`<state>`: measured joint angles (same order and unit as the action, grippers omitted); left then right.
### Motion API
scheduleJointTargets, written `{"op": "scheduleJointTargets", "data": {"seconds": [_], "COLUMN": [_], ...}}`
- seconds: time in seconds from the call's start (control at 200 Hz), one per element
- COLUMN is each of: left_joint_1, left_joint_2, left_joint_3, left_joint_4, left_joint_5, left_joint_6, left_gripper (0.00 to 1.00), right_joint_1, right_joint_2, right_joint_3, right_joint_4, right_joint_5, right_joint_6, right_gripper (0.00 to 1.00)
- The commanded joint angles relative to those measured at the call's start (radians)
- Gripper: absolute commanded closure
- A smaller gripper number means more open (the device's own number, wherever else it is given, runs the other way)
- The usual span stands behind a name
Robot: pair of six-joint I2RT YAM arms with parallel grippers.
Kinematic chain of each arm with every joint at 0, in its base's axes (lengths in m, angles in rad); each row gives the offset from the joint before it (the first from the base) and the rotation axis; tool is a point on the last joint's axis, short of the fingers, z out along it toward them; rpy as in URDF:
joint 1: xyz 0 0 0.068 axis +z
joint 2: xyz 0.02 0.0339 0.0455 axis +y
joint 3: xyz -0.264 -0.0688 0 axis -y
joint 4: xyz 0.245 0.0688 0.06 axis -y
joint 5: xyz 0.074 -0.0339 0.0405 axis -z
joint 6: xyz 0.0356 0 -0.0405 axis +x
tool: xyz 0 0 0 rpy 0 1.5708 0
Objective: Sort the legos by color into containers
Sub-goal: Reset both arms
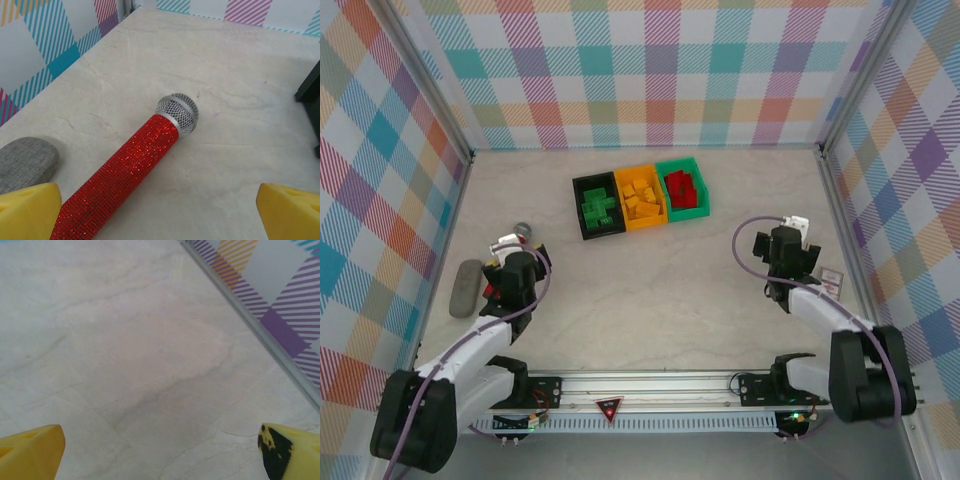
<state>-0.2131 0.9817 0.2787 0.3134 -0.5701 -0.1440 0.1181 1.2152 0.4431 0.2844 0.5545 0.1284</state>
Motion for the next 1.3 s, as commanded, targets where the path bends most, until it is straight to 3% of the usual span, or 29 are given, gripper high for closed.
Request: {"op": "scheduleJointTargets", "data": {"seconds": [0.0,0.115,0.305,0.45,0.495,0.555,0.6,1.295], "left_joint_1": [0.051,0.085,0.091,0.091,0.091,0.099,0.102,0.103], "left_joint_2": [0.081,0.234,0.486,0.558,0.615,0.58,0.602,0.596], "left_joint_3": [-0.019,-0.033,-0.039,0.052,0.084,0.123,0.115,0.12], "left_joint_4": [0.285,0.479,0.78,0.657,0.671,0.532,0.596,0.569], "left_joint_5": [-0.003,0.052,0.196,0.294,0.337,0.398,0.394,0.401], "left_joint_6": [0.072,0.088,0.135,0.168,0.201,0.196,0.202,0.196], "left_gripper": [0.0,0.0,0.0,0.0,0.0,0.0,0.0,0.0], "right_joint_1": [-0.011,-0.025,-0.026,-0.071,-0.09,-0.095,-0.096,-0.104], "right_joint_2": [0.042,0.103,0.248,0.285,0.299,0.317,0.316,0.317], "right_joint_3": [-0.038,-0.041,-0.085,-0.007,-0.009,-0.025,-0.027,-0.02], "right_joint_4": [0.292,0.338,0.581,0.465,0.484,0.53,0.526,0.513], "right_joint_5": [-0.089,-0.197,-0.299,-0.437,-0.478,-0.536,-0.537,-0.558], "right_joint_6": [-0.087,-0.09,-0.112,-0.102,-0.101,-0.121,-0.121,-0.119], "right_gripper": [0.01,0.01,0.01,0.01,0.01,0.01,0.01,0.01]}}
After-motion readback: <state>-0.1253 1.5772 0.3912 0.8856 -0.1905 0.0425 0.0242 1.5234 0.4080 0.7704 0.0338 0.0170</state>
